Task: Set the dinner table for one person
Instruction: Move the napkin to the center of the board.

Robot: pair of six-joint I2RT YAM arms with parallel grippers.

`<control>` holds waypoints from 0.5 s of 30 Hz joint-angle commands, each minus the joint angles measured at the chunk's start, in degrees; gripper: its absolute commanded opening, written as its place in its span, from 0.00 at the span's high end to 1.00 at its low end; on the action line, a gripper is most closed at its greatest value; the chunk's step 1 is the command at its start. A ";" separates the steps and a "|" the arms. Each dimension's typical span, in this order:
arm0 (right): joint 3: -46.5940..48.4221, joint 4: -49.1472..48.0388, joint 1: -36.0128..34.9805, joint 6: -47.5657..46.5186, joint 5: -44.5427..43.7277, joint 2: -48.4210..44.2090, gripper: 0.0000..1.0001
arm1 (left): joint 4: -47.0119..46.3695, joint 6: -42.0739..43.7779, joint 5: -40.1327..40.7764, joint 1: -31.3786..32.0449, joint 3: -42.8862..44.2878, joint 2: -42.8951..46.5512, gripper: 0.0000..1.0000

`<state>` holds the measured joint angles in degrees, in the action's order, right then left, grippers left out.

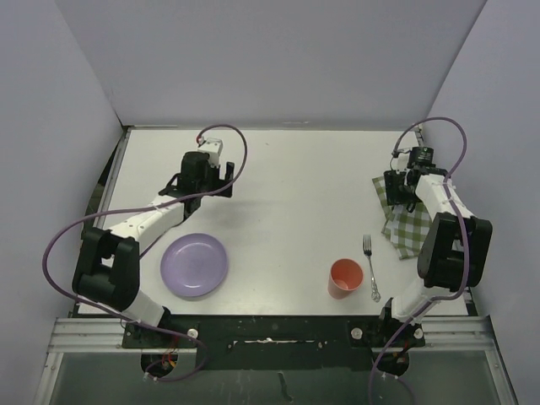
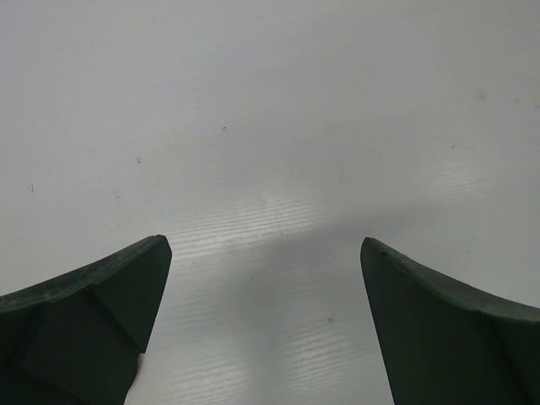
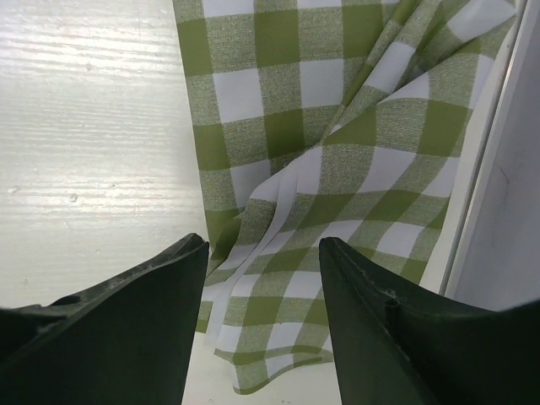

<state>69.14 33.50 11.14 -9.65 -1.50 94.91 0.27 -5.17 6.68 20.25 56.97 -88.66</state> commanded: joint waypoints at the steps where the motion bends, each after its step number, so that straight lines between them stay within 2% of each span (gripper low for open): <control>1: 2.20 -1.28 0.28 -1.22 -1.05 0.40 0.44 | -0.28 -2.12 -1.30 0.31 4.80 -1.78 0.02; 15: 2.95 -3.21 2.52 -4.24 -1.76 4.67 0.44 | 1.14 -4.23 -2.61 2.90 11.48 -8.28 0.02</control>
<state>69.78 32.82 13.04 -12.93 -2.57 98.28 2.09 -8.08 5.23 21.87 64.95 -94.15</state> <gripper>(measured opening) 0.556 0.979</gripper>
